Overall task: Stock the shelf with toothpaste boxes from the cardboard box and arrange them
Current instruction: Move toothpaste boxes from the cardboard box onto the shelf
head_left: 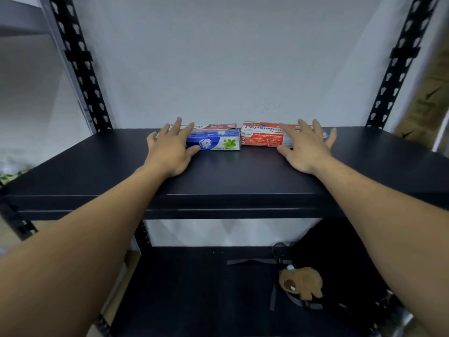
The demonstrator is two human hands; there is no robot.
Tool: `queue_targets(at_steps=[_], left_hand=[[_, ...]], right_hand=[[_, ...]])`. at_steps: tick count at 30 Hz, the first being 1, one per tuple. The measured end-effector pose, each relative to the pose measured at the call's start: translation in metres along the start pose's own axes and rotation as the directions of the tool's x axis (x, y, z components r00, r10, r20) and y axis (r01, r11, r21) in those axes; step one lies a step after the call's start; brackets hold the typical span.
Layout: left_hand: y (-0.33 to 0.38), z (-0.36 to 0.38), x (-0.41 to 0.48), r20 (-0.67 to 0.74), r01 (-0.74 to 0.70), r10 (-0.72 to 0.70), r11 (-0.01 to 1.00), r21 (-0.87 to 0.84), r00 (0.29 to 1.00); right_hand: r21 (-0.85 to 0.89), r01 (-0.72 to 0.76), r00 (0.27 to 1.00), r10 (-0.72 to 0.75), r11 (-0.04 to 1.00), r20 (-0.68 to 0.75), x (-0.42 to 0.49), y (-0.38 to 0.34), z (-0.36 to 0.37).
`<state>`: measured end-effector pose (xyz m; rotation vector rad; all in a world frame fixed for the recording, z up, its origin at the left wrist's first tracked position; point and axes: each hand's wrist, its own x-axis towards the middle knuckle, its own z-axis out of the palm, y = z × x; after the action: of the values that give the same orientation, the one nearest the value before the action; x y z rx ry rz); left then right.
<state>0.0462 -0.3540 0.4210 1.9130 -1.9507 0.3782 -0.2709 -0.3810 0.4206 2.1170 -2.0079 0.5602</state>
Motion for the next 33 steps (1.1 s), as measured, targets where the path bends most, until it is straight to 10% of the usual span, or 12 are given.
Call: queue_targets(at_steps=[20, 33], left_hand=[[0.087, -0.062, -0.205, -0.233, -0.155, 0.148, 0.988, -0.012, 0.961], [0.094, 0.049, -0.334, 0.16, -0.093, 0.108, 0.991, -0.094, 0.981]], right_hand=[[0.203, 0.291, 0.931, -0.228, 0.935, -0.285, -0.219, -0.033, -0.033], [0.224, 0.089, 0.974, -0.132, 0.97, 0.185, -0.35, -0.026, 0.075]])
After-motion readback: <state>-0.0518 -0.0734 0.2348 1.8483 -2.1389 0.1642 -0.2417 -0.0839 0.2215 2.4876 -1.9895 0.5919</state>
